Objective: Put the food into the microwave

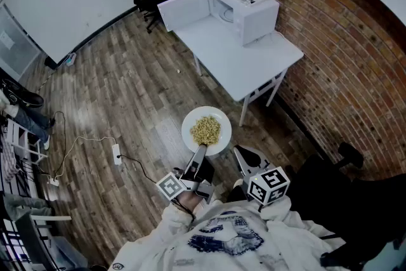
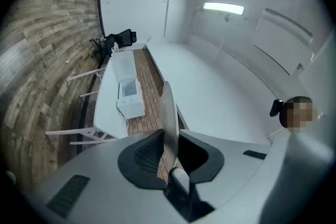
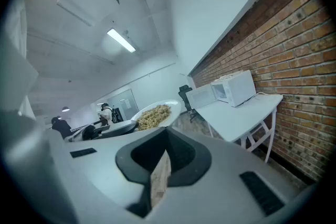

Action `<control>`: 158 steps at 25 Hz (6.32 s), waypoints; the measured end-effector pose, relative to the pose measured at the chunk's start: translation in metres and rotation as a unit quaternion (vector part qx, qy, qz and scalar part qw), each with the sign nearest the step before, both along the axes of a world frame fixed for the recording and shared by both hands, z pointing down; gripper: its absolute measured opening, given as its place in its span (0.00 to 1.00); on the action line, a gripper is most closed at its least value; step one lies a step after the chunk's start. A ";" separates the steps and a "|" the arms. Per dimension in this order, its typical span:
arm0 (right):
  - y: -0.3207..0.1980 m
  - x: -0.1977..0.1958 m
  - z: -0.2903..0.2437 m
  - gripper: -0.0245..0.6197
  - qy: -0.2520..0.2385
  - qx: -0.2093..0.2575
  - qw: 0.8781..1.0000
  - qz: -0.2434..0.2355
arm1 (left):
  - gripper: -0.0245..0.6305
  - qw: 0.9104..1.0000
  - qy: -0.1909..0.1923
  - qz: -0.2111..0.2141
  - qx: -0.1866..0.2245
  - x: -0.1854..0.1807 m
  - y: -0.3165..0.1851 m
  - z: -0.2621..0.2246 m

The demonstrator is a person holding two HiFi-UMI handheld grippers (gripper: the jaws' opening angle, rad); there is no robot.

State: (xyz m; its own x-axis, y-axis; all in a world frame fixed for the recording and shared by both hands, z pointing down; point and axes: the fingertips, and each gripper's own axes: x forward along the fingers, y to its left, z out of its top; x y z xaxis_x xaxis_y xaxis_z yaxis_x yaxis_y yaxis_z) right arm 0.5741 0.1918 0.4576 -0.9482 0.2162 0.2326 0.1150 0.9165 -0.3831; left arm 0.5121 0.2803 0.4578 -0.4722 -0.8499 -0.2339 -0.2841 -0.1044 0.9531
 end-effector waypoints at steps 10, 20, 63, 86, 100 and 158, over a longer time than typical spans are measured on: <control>0.046 0.005 0.011 0.06 0.007 0.010 1.000 -0.021 | 0.14 0.999 0.028 -0.022 0.004 0.009 0.043 0.018; 0.011 -0.058 0.011 0.06 0.004 0.009 0.999 -0.040 | 0.14 0.998 0.038 -0.047 0.007 -0.048 0.013 0.021; -0.017 -0.332 0.035 0.06 0.037 -0.012 0.998 -0.056 | 0.14 0.997 0.039 -0.062 0.008 -0.322 -0.016 0.026; 0.030 -0.489 0.043 0.06 0.044 -0.019 0.999 0.017 | 0.14 0.999 0.053 0.004 0.007 -0.488 0.027 0.037; 0.006 -0.565 0.059 0.06 0.055 -0.027 0.998 0.011 | 0.14 0.998 0.063 0.006 -0.002 -0.558 -0.001 0.052; -0.315 -0.691 0.065 0.06 0.057 -0.069 0.935 0.343 | 0.14 0.940 0.082 0.327 -0.053 -0.730 -0.363 0.072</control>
